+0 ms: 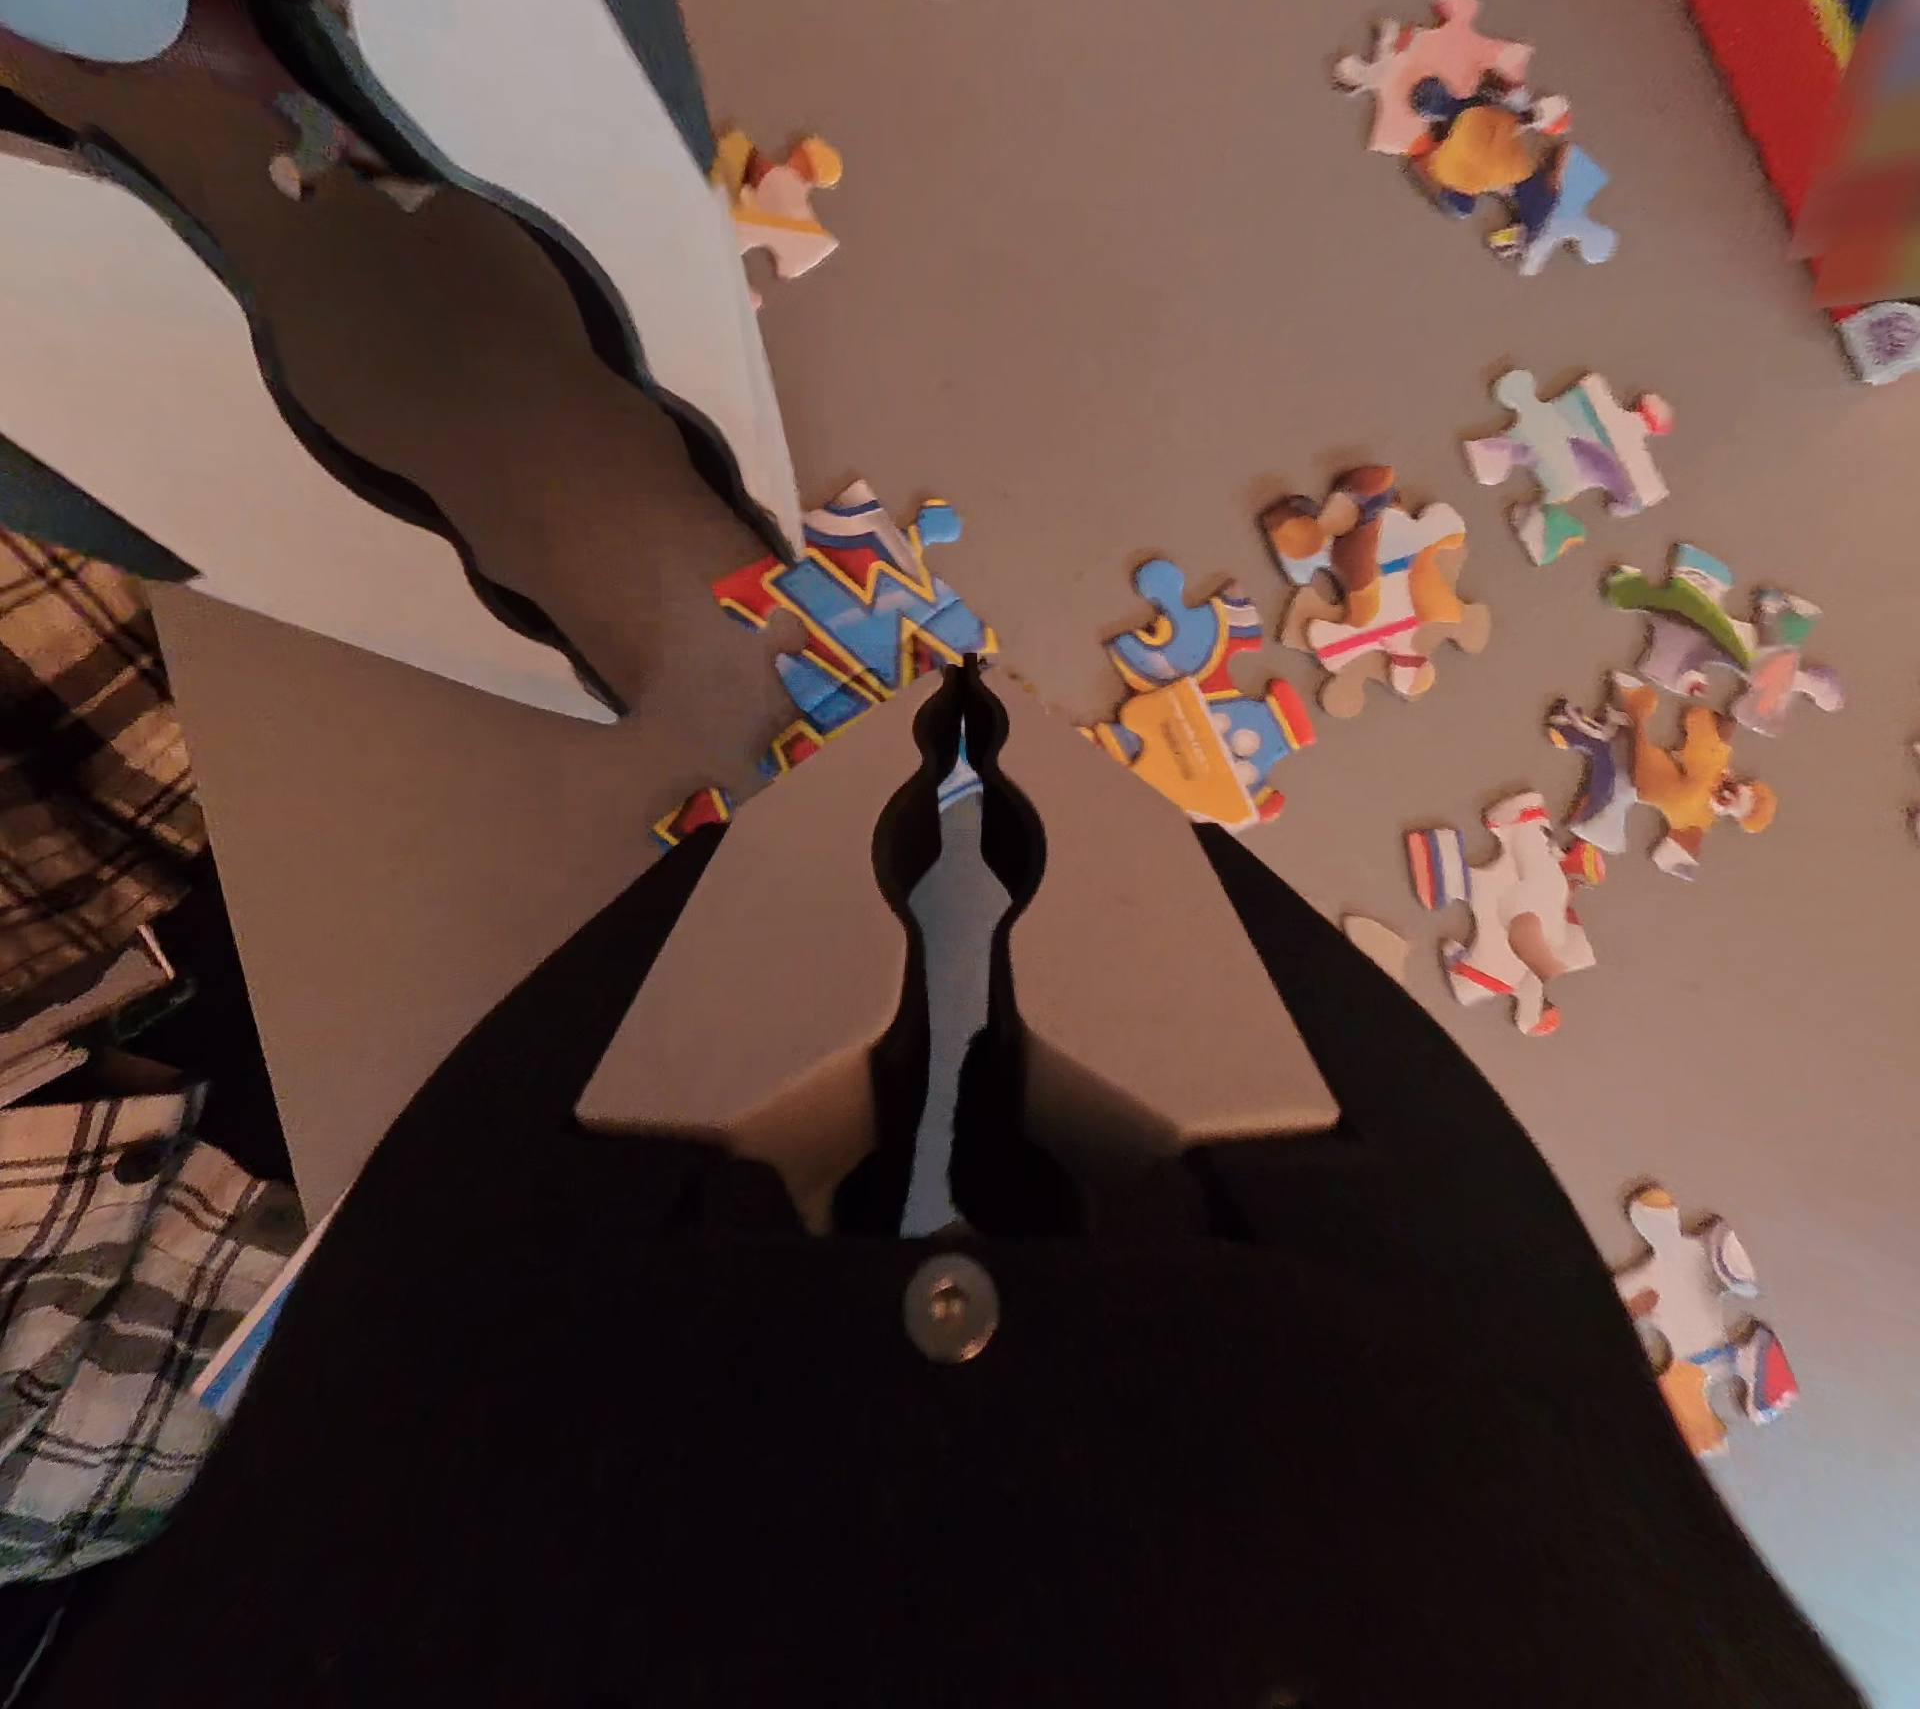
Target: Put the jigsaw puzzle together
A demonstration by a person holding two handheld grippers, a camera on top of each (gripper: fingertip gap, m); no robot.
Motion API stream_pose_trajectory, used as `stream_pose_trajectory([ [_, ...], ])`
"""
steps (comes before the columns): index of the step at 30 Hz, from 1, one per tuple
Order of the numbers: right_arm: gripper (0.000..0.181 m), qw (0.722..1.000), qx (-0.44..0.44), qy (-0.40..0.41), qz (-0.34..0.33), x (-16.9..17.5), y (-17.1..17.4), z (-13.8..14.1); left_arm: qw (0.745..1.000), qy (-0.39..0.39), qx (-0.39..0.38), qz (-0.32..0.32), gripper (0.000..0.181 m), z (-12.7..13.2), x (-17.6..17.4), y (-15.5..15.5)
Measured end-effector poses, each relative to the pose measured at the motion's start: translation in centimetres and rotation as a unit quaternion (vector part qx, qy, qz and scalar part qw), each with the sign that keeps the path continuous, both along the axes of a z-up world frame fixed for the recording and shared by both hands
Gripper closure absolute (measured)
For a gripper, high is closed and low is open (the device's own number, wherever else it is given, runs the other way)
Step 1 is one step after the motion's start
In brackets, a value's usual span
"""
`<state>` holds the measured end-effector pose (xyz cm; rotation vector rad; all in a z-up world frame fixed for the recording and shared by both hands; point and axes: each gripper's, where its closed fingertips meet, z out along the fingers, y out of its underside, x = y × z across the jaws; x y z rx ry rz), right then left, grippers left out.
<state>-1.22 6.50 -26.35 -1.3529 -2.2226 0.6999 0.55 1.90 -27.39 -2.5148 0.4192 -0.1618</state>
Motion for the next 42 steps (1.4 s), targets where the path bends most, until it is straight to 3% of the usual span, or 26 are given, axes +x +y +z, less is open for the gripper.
stream_pose_trajectory([
  [4, 0.181, 0.999, 0.003, 0.015, -0.044, 1.0, 2.9, 1.5, 1.000, -0.013, 0.016, 0.007, 0.137, 0.8, -0.8, -0.5],
  [8, 0.166, 0.998, 0.003, 0.014, -0.061, 1.4, 4.4, 1.8, 1.000, -0.003, 0.020, 0.024, 0.135, 1.4, -3.0, -0.9],
  [16, 0.151, 0.998, 0.003, -0.010, -0.057, -0.2, 4.7, 0.7, 0.997, 0.034, 0.025, 0.058, 0.136, 3.1, -8.3, -3.0],
  [20, 0.137, 0.997, -0.004, -0.049, -0.053, -1.3, 4.5, -0.9, 0.998, 0.028, 0.021, 0.048, 0.135, 2.6, -7.9, -2.6],
  [30, 0.137, 0.991, 0.003, -0.112, -0.079, 1.9, 7.8, -1.1, 1.000, 0.009, 0.018, -0.005, 0.134, 1.7, -4.4, 0.0],
  [34, 0.135, 0.996, 0.000, -0.080, -0.047, 0.4, 7.0, 0.3, 1.000, 0.003, 0.006, -0.014, 0.134, 0.7, -3.6, 0.2],
  [39, 0.127, 0.993, -0.013, -0.114, -0.019, -1.1, 6.3, -1.4, 1.000, -0.003, 0.005, -0.013, 0.133, 0.5, -3.5, 0.6],
  [42, 0.144, 0.993, -0.020, -0.112, -0.024, -1.4, 6.8, -1.4, 1.000, -0.003, 0.005, -0.014, 0.133, 0.5, -3.5, 0.7],
])
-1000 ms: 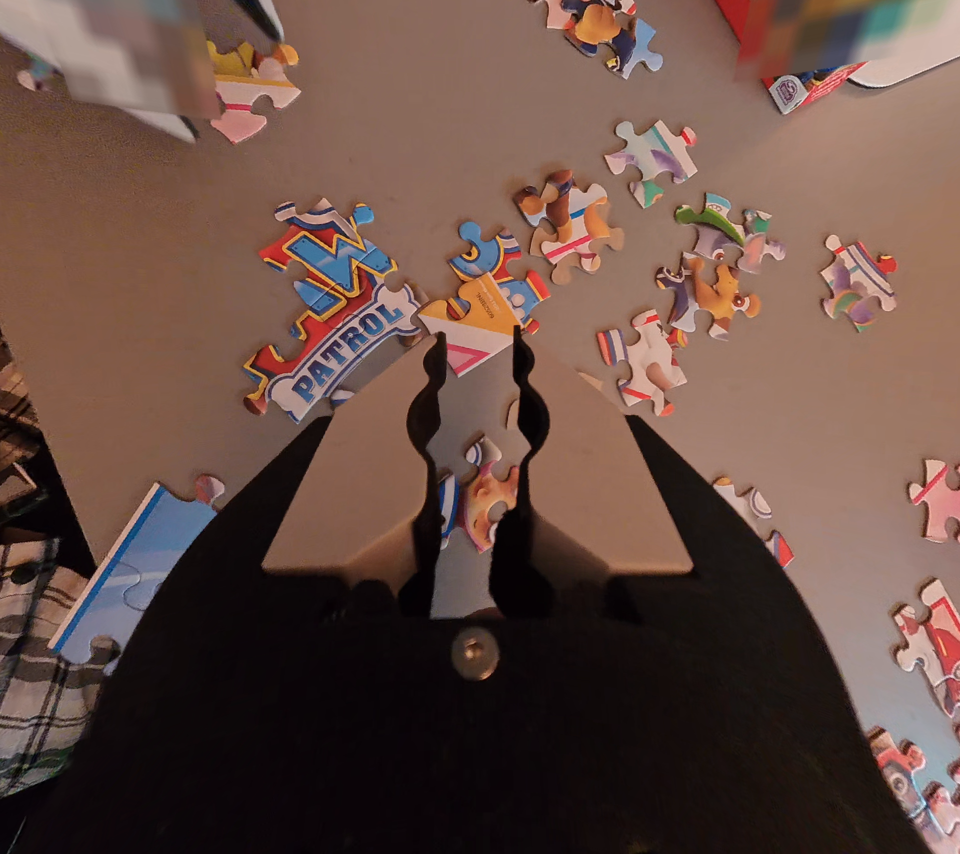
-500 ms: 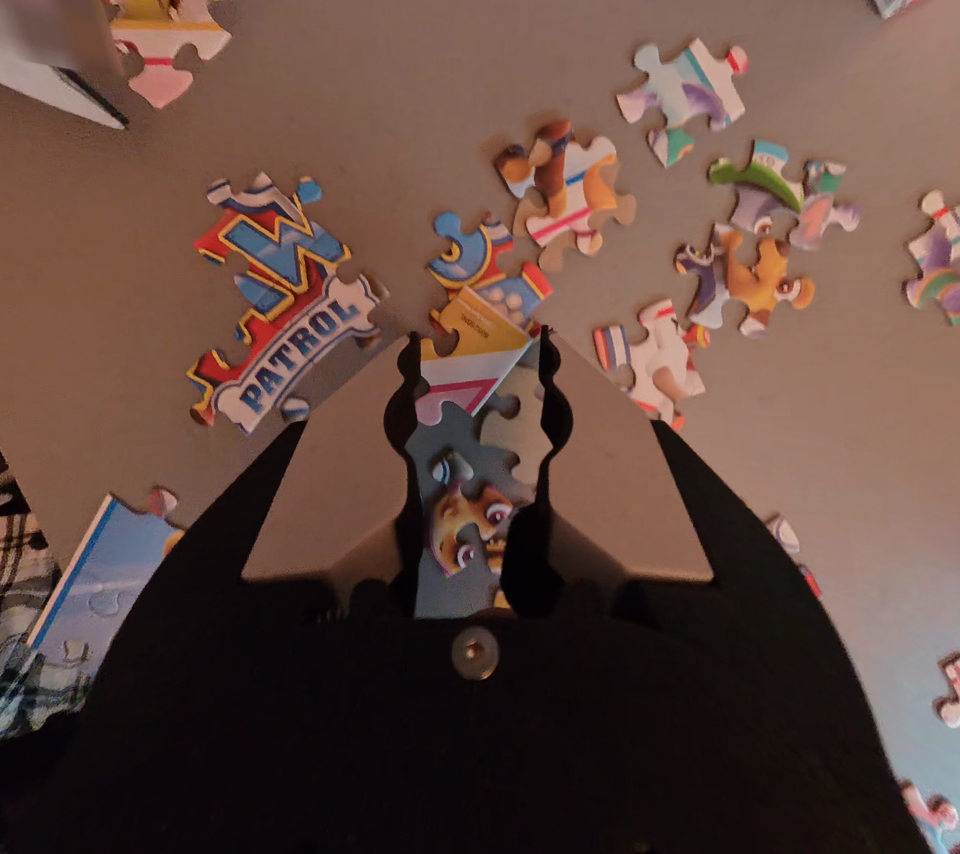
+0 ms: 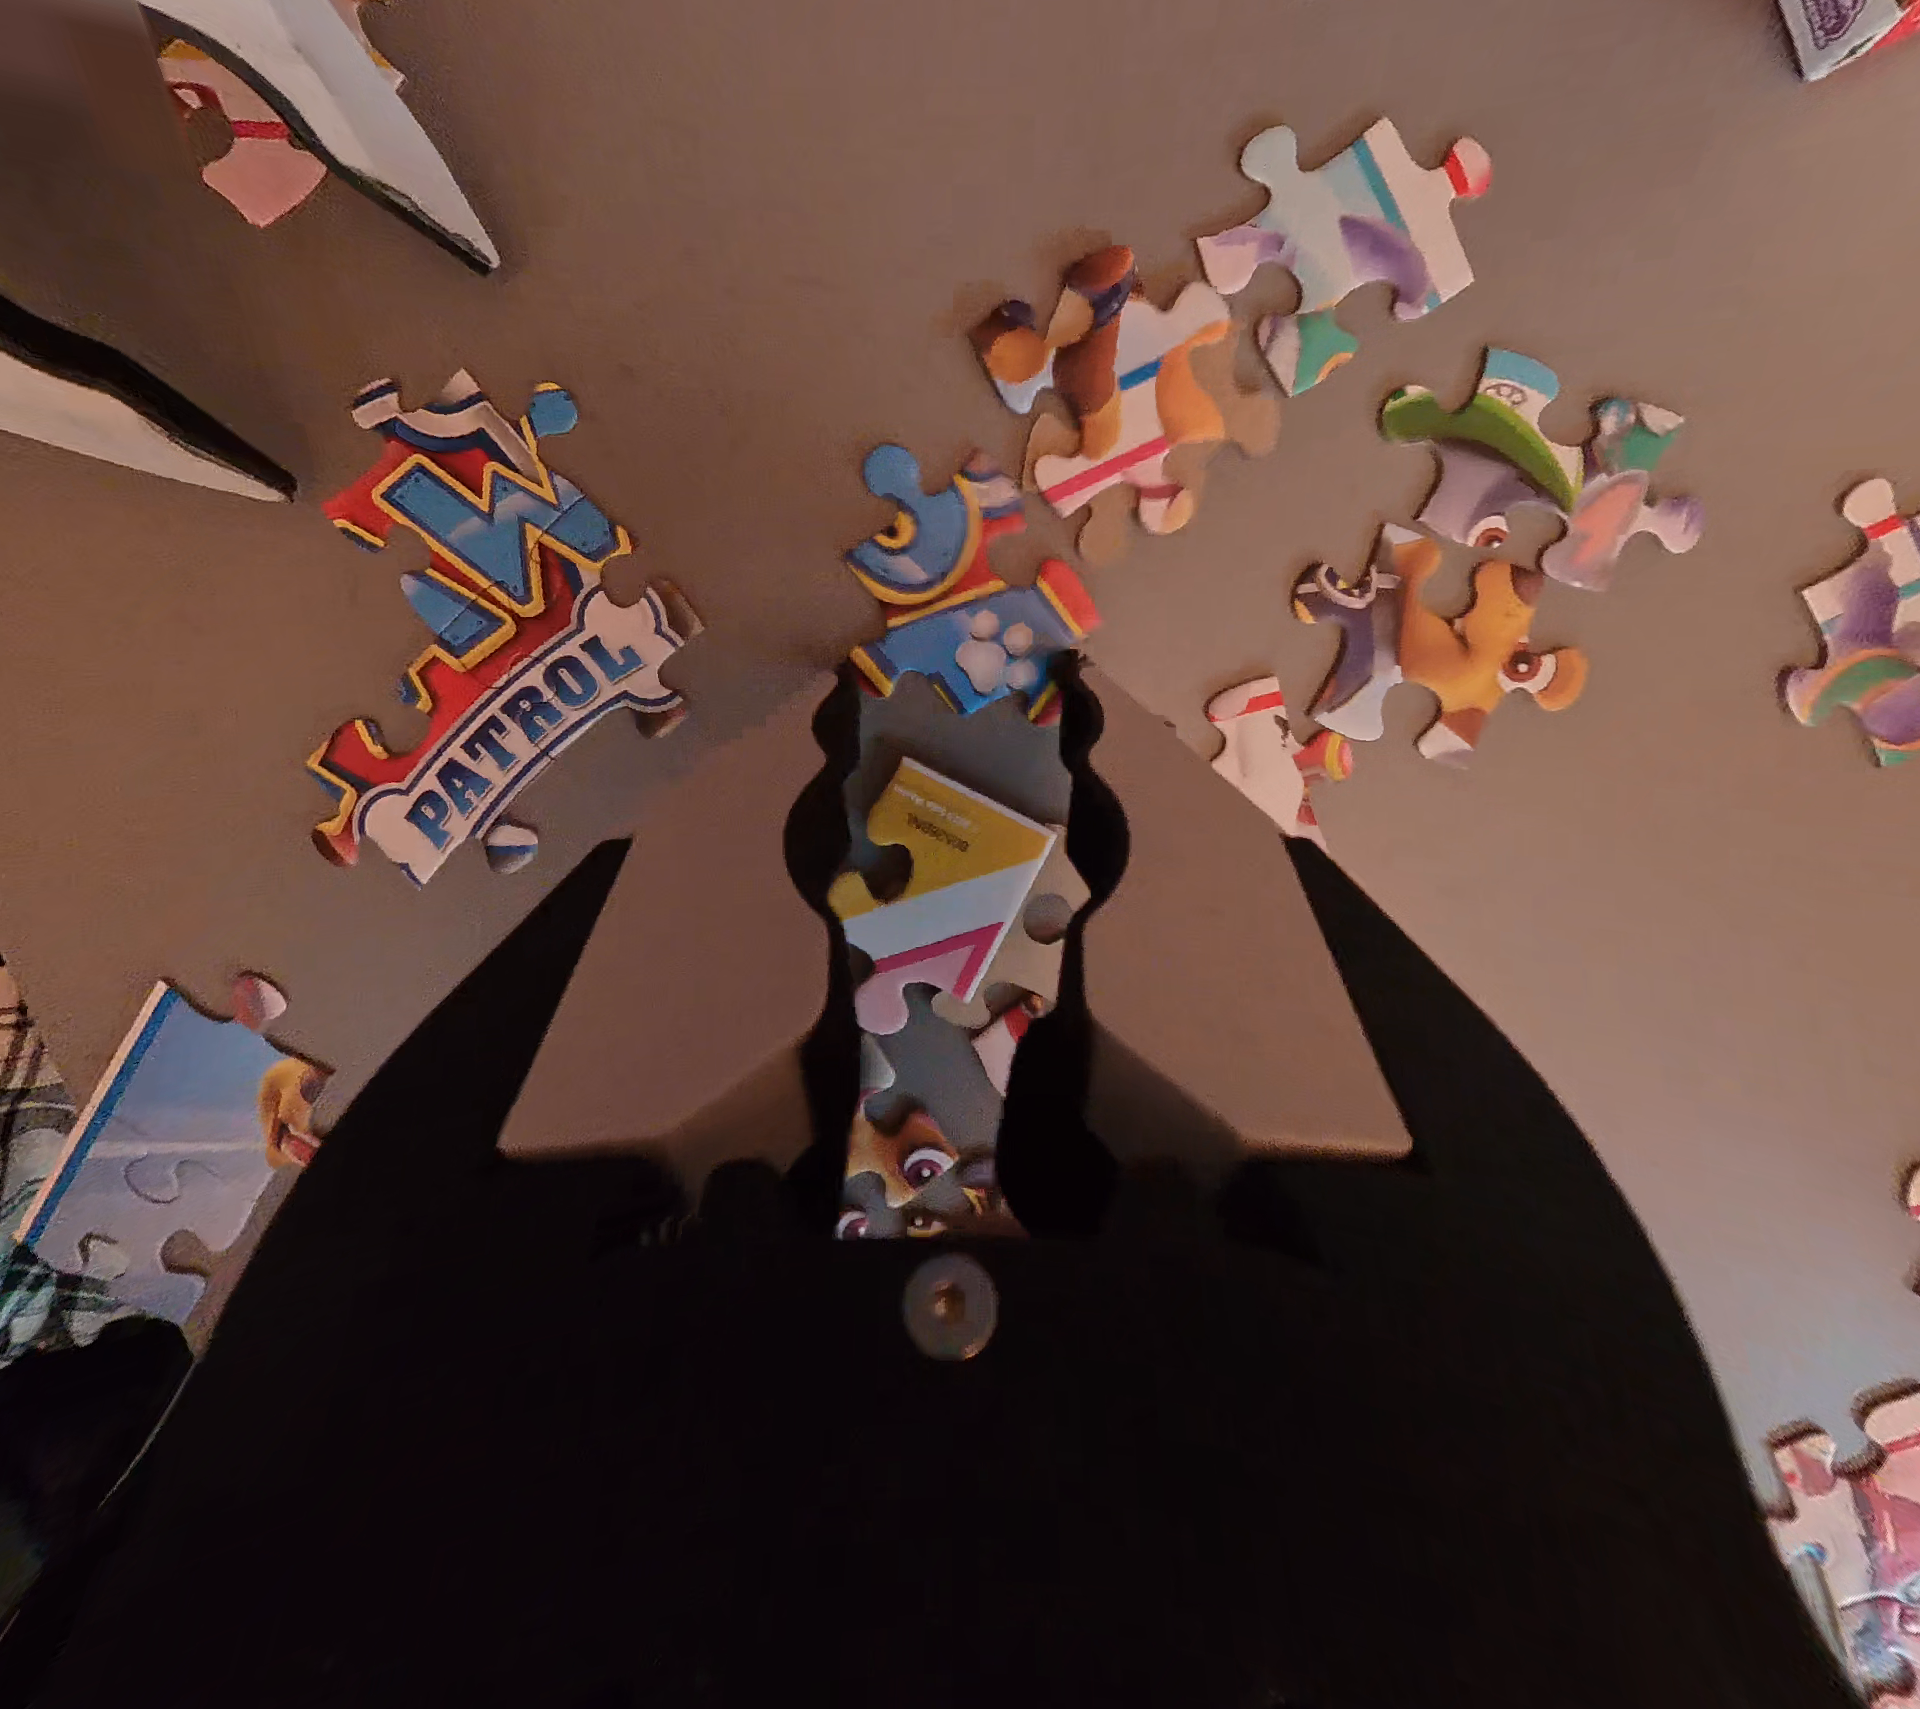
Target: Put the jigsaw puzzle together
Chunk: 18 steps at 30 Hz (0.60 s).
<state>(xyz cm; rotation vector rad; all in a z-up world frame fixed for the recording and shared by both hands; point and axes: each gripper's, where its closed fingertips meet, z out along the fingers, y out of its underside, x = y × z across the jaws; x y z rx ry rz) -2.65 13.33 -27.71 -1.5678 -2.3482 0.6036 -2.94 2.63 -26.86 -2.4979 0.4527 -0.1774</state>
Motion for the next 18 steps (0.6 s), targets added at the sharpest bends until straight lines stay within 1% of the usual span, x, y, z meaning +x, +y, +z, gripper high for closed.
stream_pose_trajectory([
  [6, 0.149, 1.000, -0.009, 0.017, 0.003, 0.2, -0.6, 0.1, 1.000, 0.002, 0.012, -0.001, 0.135, 1.0, -0.7, 1.3],
  [7, 0.167, 1.000, -0.018, 0.022, 0.008, 0.3, -1.0, 0.2, 1.000, 0.004, 0.013, -0.001, 0.135, 1.1, -0.8, 1.6],
  [8, 0.181, 0.999, -0.028, 0.030, 0.012, 0.2, -1.4, 0.3, 1.000, 0.006, 0.013, -0.001, 0.135, 1.1, -1.0, 1.8],
  [11, 0.180, 0.999, -0.036, 0.032, 0.014, 0.5, -1.9, 0.1, 1.000, 0.006, 0.008, -0.001, 0.134, 0.9, -1.3, 2.1],
  [14, 0.176, 0.999, -0.033, 0.032, 0.014, 0.7, -1.9, 0.4, 1.000, 0.018, -0.002, -0.006, 0.137, 0.5, -1.7, 2.2],
  [17, 0.155, 0.999, -0.028, 0.020, 0.023, 1.2, -2.3, 0.6, 1.000, 0.026, -0.011, -0.004, 0.142, 0.3, -2.5, 2.5],
  [18, 0.152, 0.999, -0.030, 0.014, 0.029, 1.3, -2.6, 0.5, 1.000, 0.021, -0.012, -0.005, 0.145, 0.3, -2.6, 2.7],
])
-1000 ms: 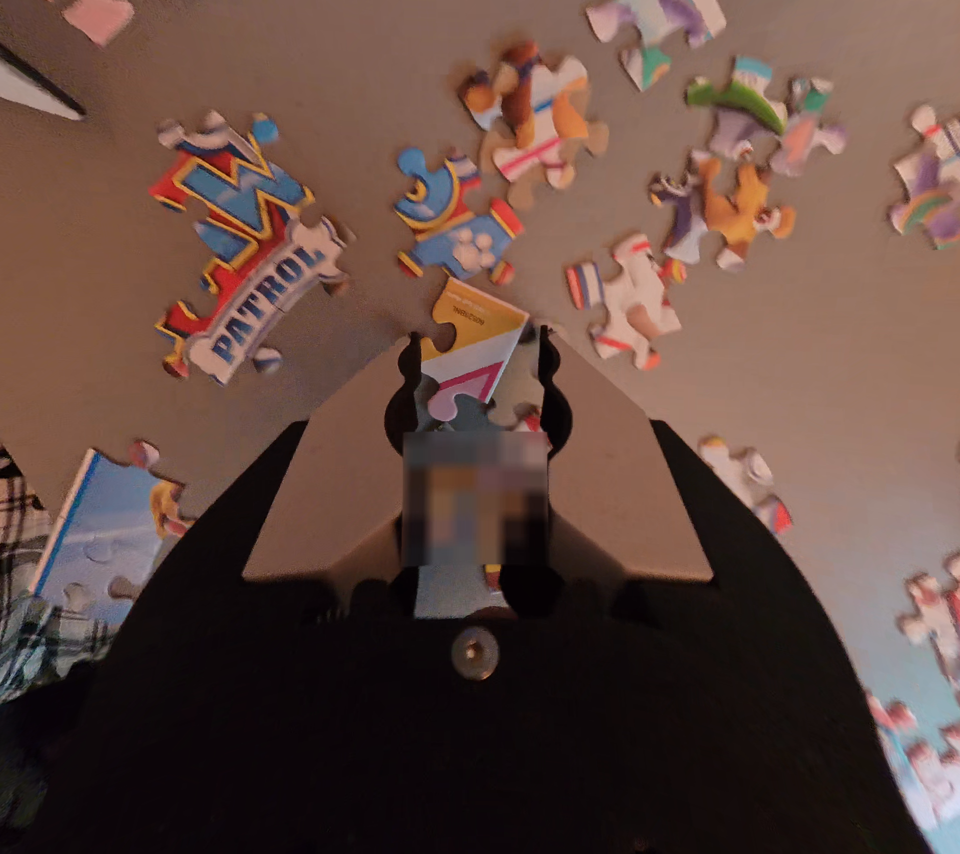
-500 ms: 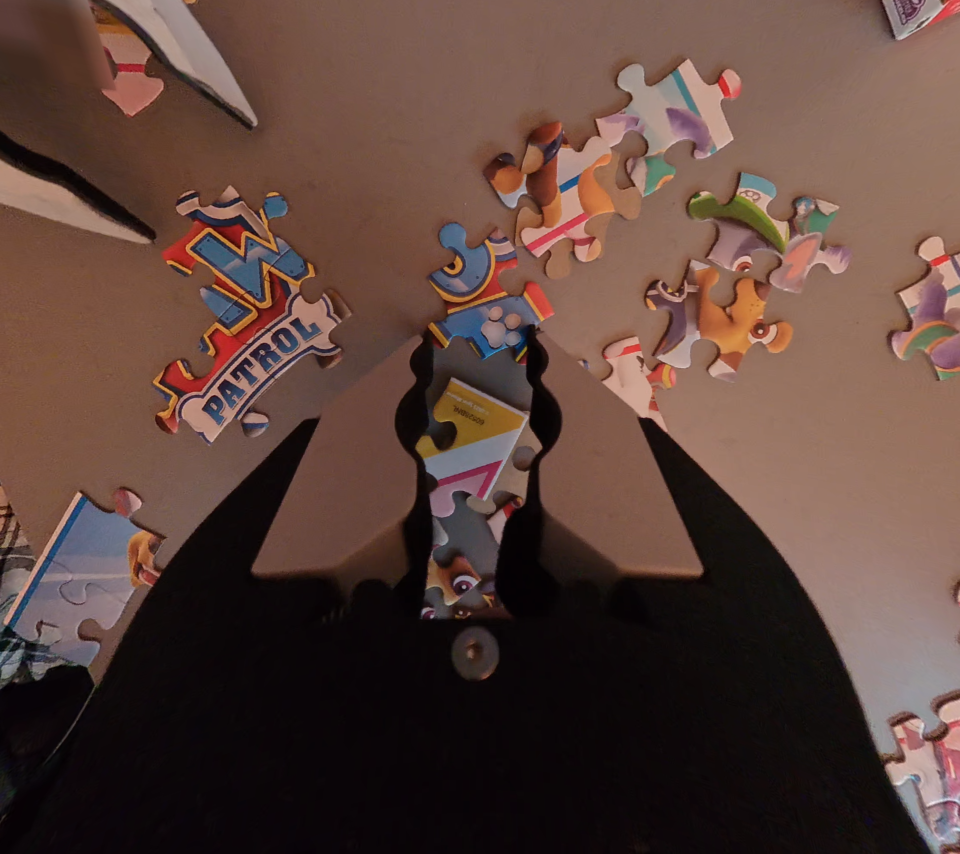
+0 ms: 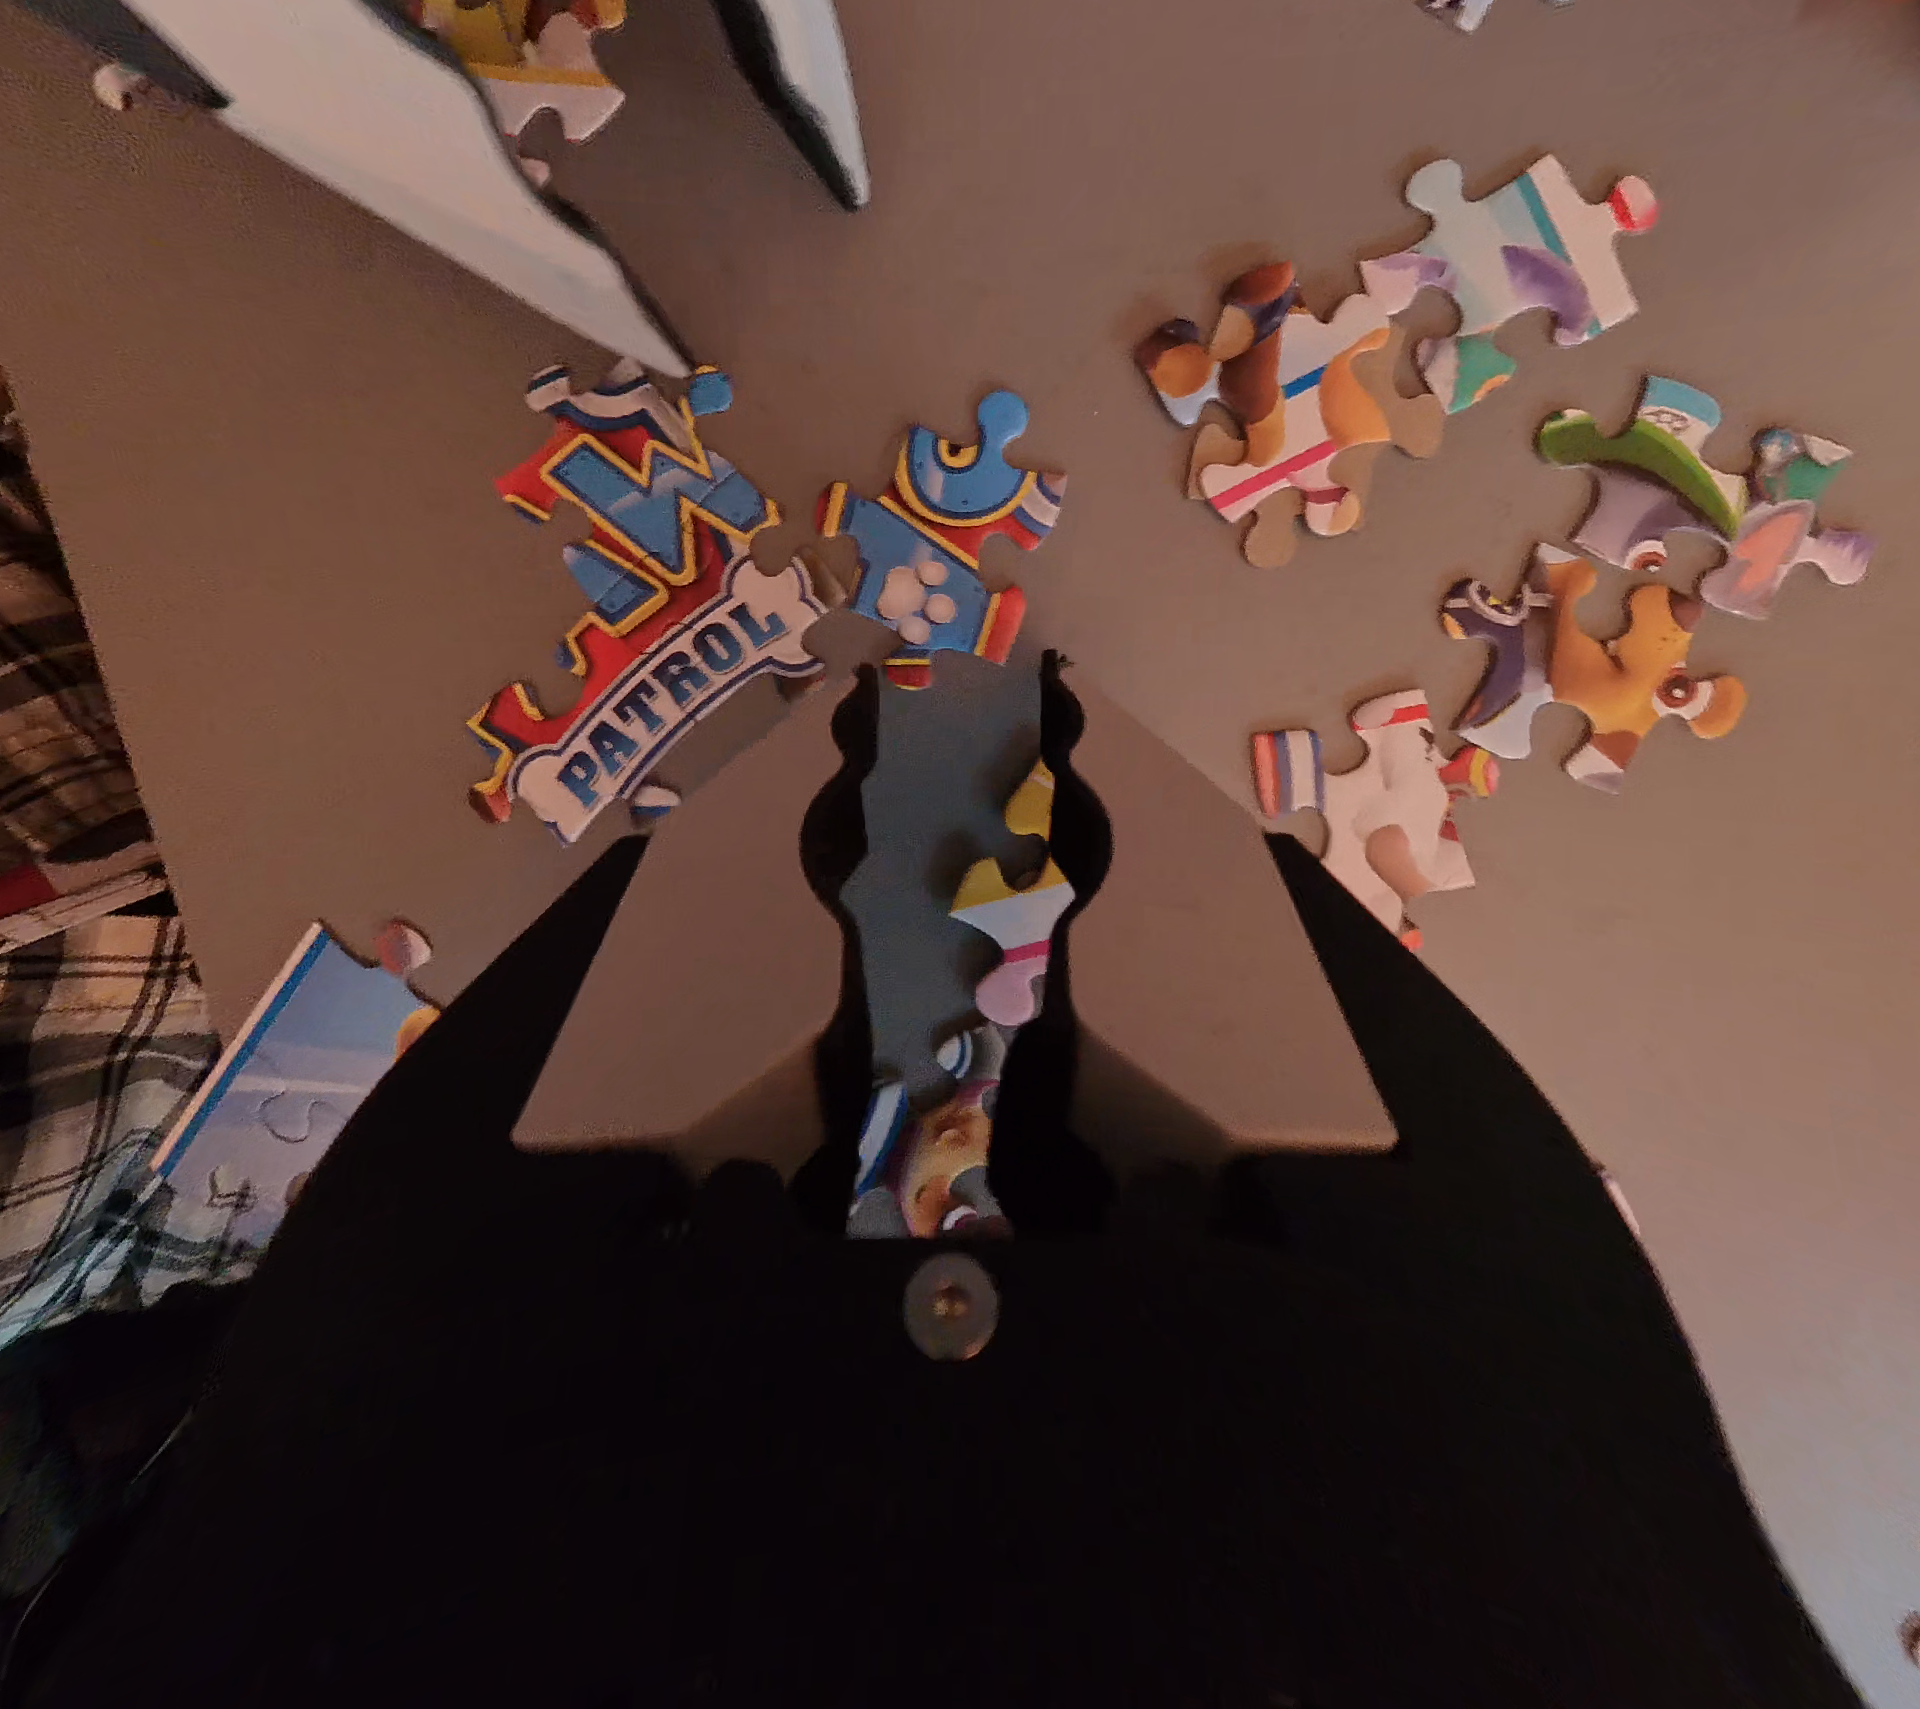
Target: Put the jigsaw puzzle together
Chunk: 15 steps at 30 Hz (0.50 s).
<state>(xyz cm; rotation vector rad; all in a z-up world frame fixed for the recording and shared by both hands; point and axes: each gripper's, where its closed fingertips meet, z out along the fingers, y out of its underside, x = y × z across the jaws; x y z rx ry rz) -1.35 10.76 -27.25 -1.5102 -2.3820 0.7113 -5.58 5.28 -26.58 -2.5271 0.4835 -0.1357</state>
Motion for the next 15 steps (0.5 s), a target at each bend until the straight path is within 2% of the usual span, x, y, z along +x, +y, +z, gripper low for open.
stream_pose_trajectory([
  [9, 0.165, 0.999, 0.021, 0.012, -0.021, -0.2, -0.4, -0.4, 1.000, -0.005, -0.019, -0.024, 0.156, -0.9, -0.2, 2.0],
  [10, 0.181, 0.999, 0.021, 0.017, -0.018, -0.2, -0.4, -0.4, 1.000, 0.000, -0.019, -0.023, 0.156, -0.9, -0.4, 2.1],
  [15, 0.181, 0.999, 0.007, 0.027, -0.018, -0.2, -0.6, -0.4, 1.000, -0.003, -0.019, -0.025, 0.156, -0.8, -0.2, 2.1],
])
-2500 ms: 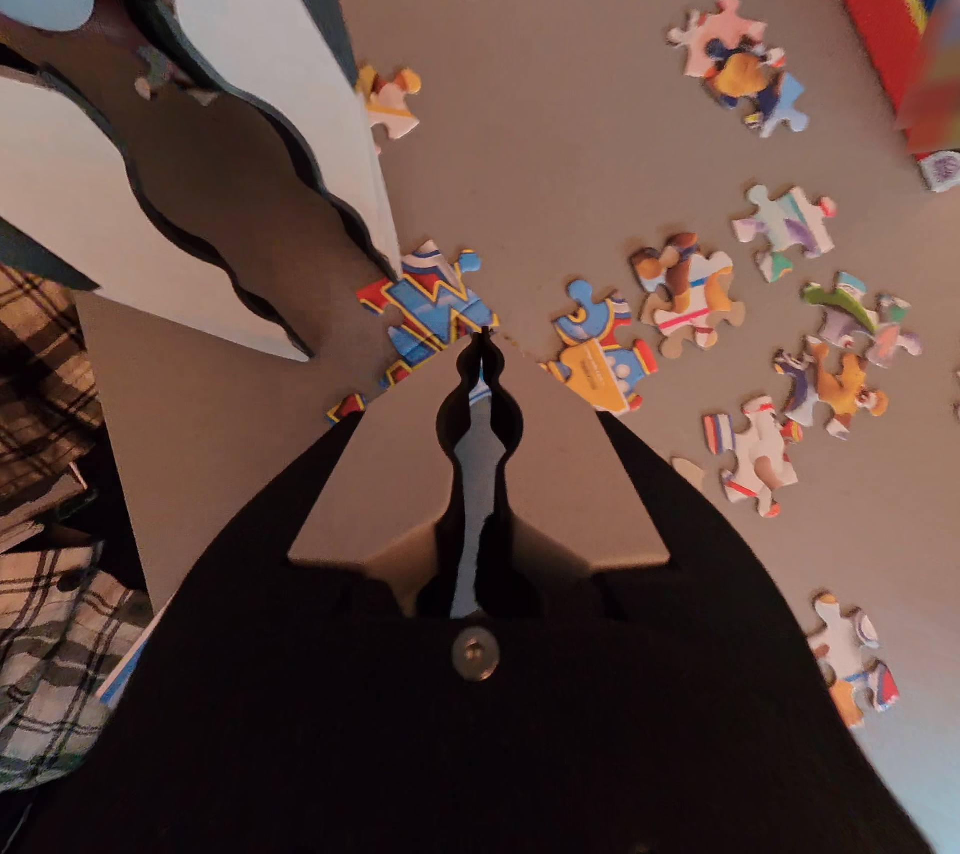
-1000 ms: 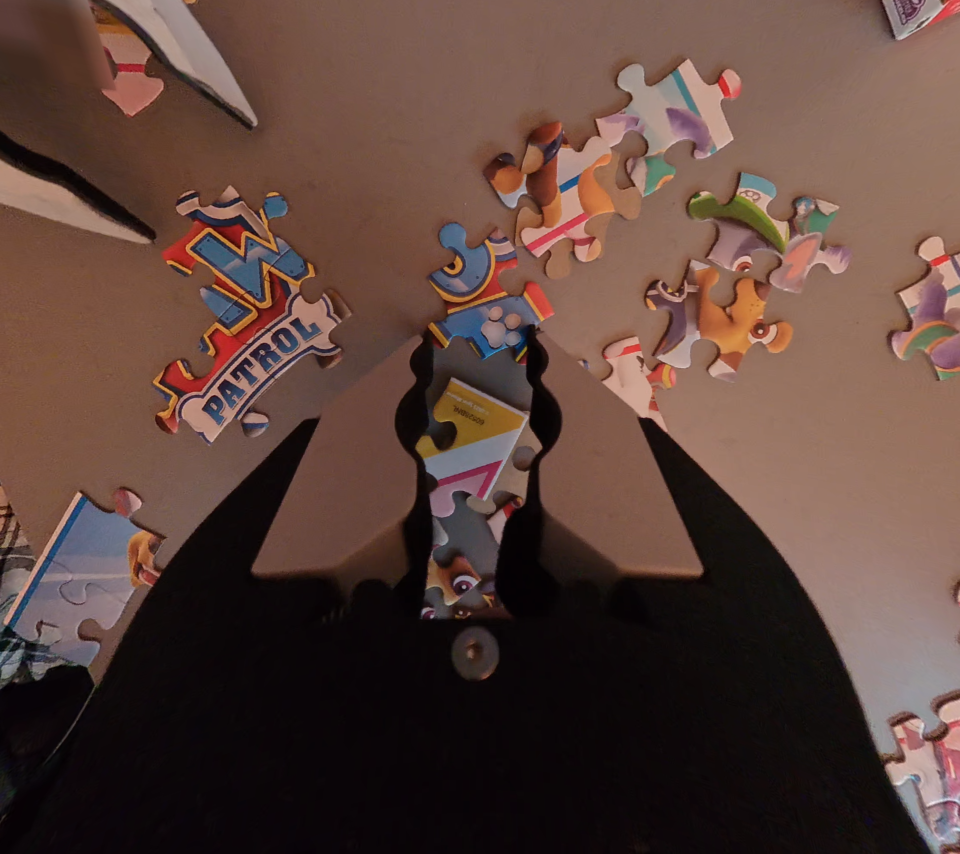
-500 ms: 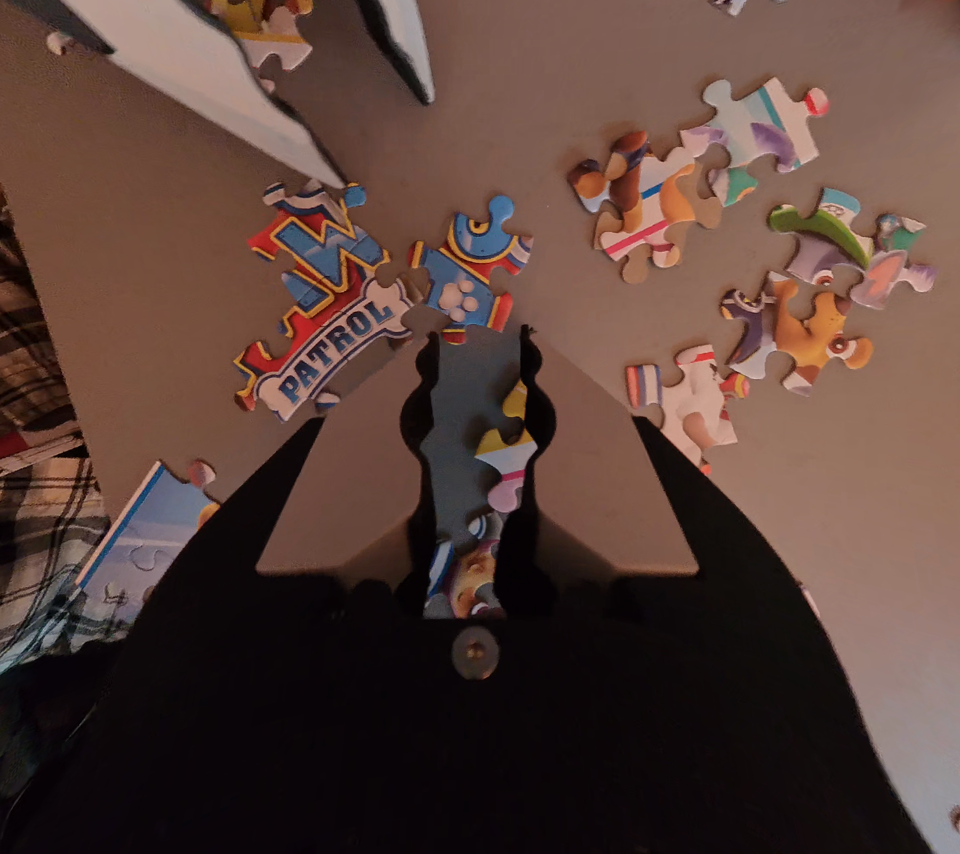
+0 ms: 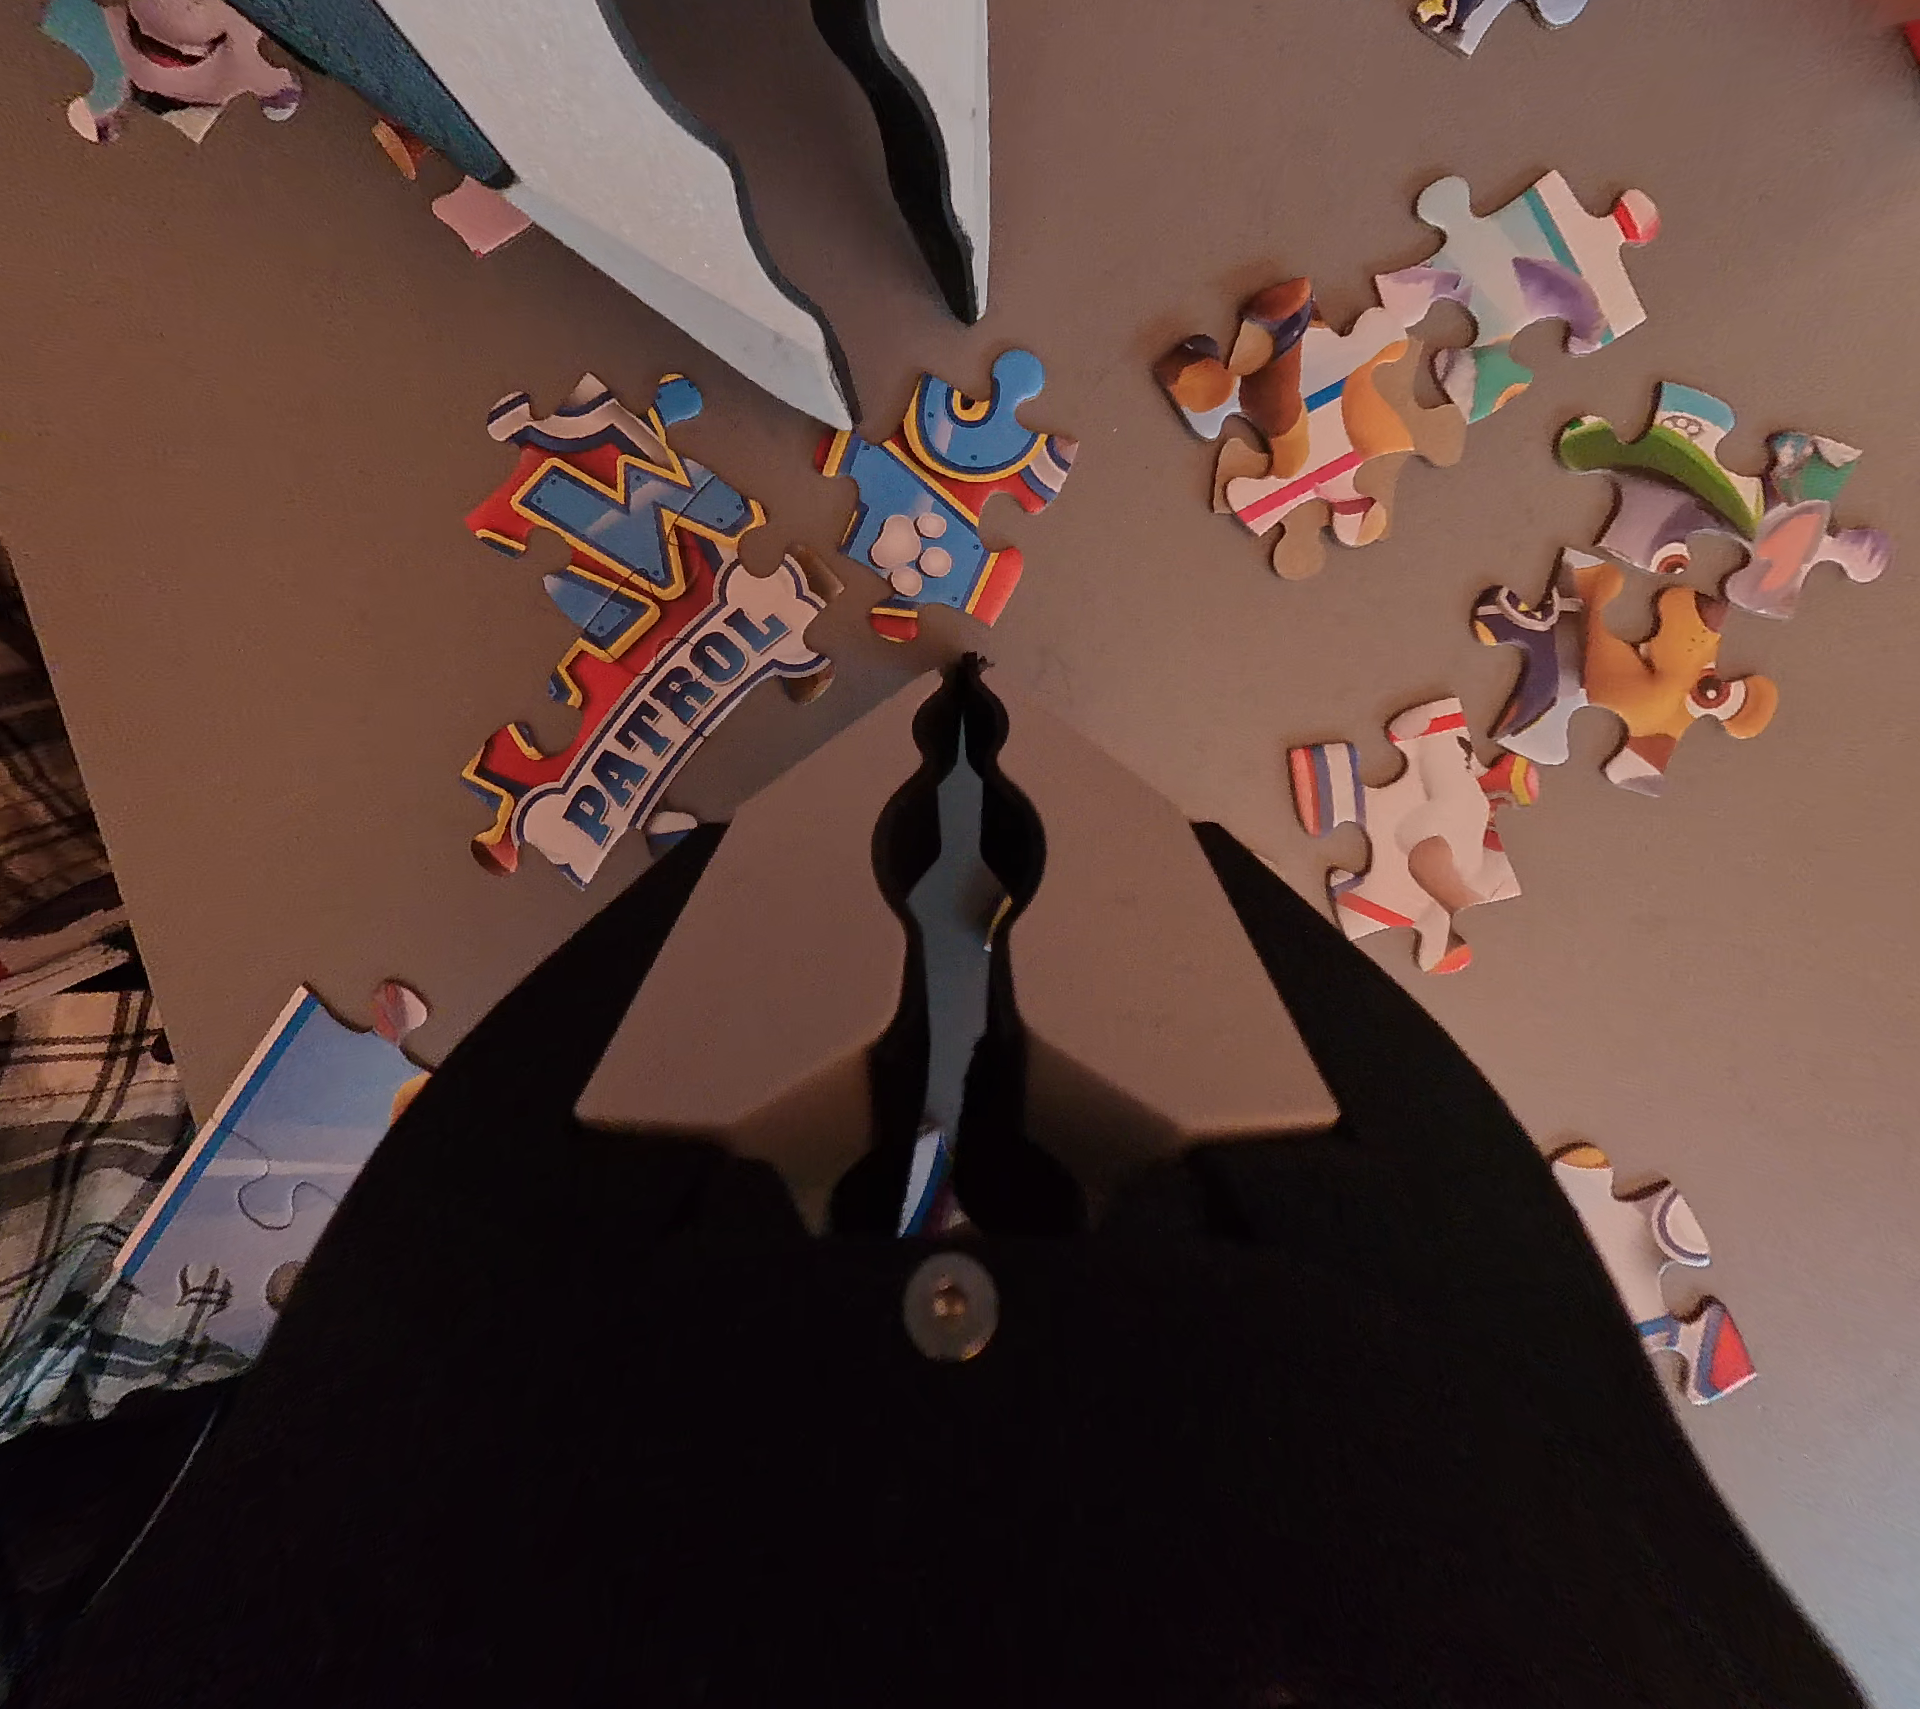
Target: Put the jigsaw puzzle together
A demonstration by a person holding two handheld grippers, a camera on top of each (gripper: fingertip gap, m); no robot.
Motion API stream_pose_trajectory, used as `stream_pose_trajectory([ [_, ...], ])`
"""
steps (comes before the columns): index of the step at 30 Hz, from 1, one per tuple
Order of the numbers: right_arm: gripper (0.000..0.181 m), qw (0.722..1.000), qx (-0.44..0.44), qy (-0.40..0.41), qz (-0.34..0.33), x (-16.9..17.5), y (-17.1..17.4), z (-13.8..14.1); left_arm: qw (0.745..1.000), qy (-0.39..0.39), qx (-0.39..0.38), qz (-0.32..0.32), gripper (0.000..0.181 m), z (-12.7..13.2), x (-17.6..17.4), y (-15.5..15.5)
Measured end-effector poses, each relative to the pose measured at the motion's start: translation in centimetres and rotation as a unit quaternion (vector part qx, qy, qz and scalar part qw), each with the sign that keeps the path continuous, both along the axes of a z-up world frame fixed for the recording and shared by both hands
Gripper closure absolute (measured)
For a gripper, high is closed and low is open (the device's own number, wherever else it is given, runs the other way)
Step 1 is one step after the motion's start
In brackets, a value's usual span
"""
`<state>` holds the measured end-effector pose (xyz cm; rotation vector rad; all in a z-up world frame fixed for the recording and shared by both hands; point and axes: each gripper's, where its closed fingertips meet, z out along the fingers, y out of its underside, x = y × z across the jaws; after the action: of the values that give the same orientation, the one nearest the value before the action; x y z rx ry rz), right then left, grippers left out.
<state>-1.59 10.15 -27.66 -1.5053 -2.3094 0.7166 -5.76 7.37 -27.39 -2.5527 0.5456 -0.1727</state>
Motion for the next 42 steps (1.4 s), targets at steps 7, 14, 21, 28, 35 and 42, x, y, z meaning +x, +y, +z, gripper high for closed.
stream_pose_trajectory([
  [7, 0.181, 1.000, -0.009, 0.005, 0.008, -0.1, -0.3, 0.2, 1.000, 0.001, 0.001, 0.008, 0.156, 0.2, -1.0, 0.2],
  [14, 0.164, 1.000, -0.001, -0.020, 0.002, 0.5, -0.6, 0.1, 1.000, 0.008, -0.008, -0.022, 0.157, 0.1, -0.8, 0.3],
  [21, 0.181, 1.000, 0.003, 0.002, -0.008, -0.5, -1.1, 0.0, 0.999, -0.005, -0.005, -0.035, 0.159, -0.2, 0.0, 0.9],
  [28, 0.181, 1.000, 0.012, 0.012, -0.020, -0.8, -0.7, 0.0, 0.998, -0.021, -0.019, -0.052, 0.181, -0.2, 0.8, -0.2],
  [35, 0.176, 1.000, -0.001, 0.012, -0.017, -0.6, -1.3, 0.2, 0.997, 0.024, -0.010, -0.071, 0.151, 0.0, -0.7, 0.1],
  [42, 0.181, 0.999, -0.020, 0.022, -0.010, -1.2, -1.3, 0.2, 0.990, 0.025, -0.016, -0.140, 0.153, -0.2, 0.3, 0.8],
])
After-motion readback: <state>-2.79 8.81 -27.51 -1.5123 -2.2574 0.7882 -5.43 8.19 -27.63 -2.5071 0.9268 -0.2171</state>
